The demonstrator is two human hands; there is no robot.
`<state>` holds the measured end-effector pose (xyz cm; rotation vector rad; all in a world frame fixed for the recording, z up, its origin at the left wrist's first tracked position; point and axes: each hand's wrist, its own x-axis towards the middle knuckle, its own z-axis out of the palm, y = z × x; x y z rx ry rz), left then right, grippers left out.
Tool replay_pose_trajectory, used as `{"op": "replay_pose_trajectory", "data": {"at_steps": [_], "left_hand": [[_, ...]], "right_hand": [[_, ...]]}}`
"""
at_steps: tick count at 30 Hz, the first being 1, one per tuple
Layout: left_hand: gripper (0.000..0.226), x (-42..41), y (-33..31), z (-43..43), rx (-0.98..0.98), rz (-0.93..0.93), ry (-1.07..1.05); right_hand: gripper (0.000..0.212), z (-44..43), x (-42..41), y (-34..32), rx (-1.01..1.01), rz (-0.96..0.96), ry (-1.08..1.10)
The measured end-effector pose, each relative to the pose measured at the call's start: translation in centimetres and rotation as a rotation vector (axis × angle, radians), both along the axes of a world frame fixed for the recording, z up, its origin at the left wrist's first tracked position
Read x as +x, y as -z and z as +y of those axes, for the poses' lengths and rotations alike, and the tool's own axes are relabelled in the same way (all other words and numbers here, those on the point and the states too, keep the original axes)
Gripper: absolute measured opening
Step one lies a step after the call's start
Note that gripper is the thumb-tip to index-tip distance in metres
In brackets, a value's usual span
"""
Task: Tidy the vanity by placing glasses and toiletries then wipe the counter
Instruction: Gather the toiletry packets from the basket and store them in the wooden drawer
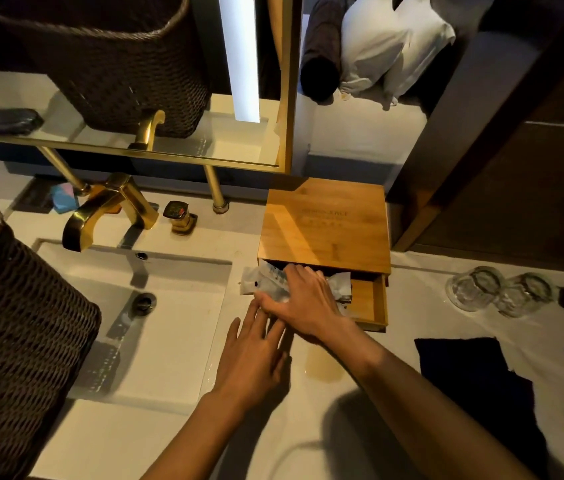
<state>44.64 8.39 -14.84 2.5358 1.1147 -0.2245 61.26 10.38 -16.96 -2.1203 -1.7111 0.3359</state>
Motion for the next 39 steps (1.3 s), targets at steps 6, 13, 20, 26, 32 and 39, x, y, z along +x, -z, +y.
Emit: {"op": "replay_pose_trajectory", "data": {"at_steps": [6,13,20,26,32,39], "left_hand": [[0.070,-0.2,-0.3,0.3,0.015,-0.020,0.001],[0.058,1.4,-0.9,0.9,0.137,-0.146,0.026],[0.056,4.7,-0.3,4.3,-0.049,-0.036,0.138],[0.056,6.8,-0.3,5.9,-0.133,0.063,0.092],[0.062,8.3,-0.8,6.0,-0.079,0.145,0.065],[0.050,6.6,-1.0,4.0,0.054,0.061,0.127]], "right_hand": [[0.081,-0.8,4.0,-0.1,-0.211,-0.047,-0.017],[0.064,-3.1,4.1,-1.5,-0.202,-0.045,-0.070],[0.077,-8.9,3.8,-1.7,-0.383,0.000,-0.018],[0.080,-6.4,7.3,-1.5,-0.476,0.018,-0.122],[0.074,-5.2,7.7,-2.0,-0.429,0.066,-0.087],[0.073,-6.7,6.4,-2.5,-0.286,-0.069,-0.076]]}}
